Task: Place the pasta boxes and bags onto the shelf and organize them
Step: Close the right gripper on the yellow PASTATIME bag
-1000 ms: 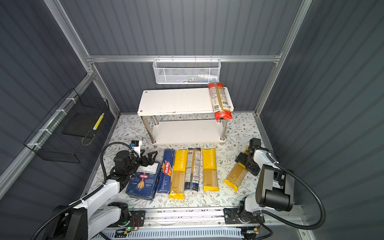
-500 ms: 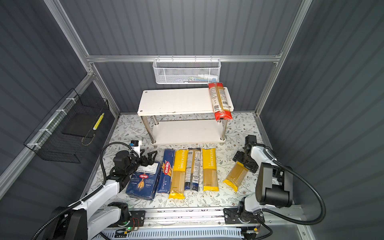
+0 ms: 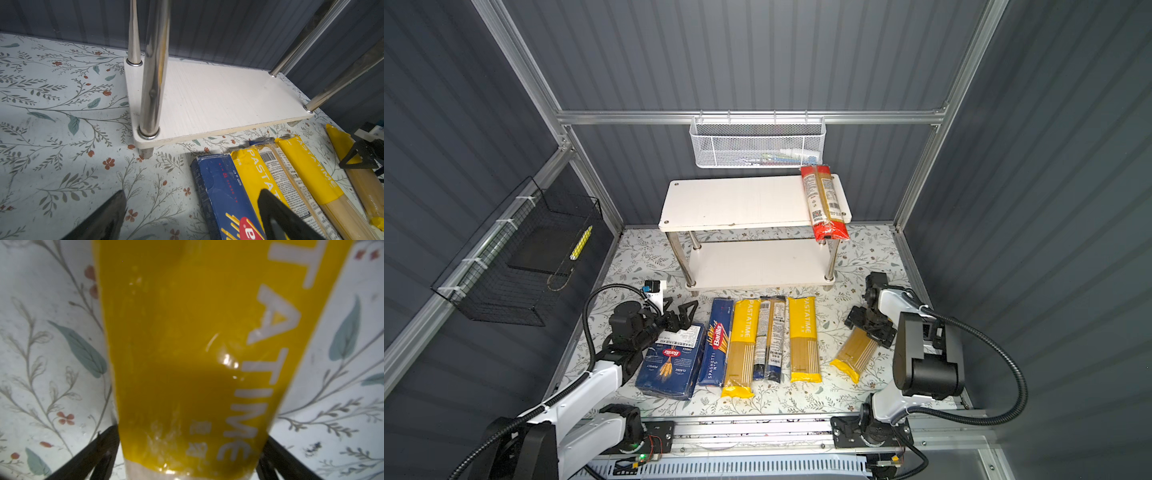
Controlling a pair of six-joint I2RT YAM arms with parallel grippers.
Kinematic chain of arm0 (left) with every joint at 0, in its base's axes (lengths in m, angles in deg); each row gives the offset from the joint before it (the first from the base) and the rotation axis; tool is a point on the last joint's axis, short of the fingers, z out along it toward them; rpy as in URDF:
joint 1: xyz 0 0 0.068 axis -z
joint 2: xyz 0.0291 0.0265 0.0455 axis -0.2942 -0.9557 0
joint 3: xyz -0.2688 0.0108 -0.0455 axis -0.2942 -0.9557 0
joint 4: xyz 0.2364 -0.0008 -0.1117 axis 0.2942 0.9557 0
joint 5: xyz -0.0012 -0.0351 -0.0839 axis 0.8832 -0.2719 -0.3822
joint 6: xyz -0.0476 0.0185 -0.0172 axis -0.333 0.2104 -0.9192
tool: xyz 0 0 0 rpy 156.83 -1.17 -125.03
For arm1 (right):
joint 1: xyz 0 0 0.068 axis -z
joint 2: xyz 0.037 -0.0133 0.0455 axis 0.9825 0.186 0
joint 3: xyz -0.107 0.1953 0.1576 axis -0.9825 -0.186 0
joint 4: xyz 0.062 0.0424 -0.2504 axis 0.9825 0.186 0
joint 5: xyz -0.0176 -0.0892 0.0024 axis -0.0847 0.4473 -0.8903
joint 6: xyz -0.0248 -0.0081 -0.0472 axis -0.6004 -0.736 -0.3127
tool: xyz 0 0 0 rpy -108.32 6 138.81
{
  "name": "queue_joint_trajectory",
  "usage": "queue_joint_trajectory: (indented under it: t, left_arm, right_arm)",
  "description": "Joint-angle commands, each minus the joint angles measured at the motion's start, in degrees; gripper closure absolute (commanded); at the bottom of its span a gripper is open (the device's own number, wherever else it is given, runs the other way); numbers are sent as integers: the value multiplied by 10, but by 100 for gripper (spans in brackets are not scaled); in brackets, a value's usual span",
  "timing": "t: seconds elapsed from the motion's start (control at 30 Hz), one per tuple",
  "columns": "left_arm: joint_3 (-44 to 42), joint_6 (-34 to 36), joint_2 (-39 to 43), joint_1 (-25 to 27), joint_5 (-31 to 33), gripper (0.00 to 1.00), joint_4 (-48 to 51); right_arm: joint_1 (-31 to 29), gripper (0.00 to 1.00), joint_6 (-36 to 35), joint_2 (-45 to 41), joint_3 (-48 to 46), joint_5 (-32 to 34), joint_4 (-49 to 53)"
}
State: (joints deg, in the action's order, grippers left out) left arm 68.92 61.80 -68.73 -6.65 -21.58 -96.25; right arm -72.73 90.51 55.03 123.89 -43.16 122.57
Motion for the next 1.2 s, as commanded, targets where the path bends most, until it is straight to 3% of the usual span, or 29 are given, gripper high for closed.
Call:
queue_joint_trajectory:
  t: [0.0,0.33,0.73,1.17]
  left_arm:
    - [-9,-3,7,3,0,0,-9]
    - [-10,-2,10,3,0,1,-10]
    - [-10,-2,12,3,-1,0,-11]
    - [-15,-1,18,3,-2,0,-12]
  right_arm:
    - [-4,1,2,16,4,19,18]
    - [-4,3,-33,23,1,-19,3]
    - [-3,22,-52,0,-23,-5,5]
    - [-3,40,-57,-65,-55,-40,-20]
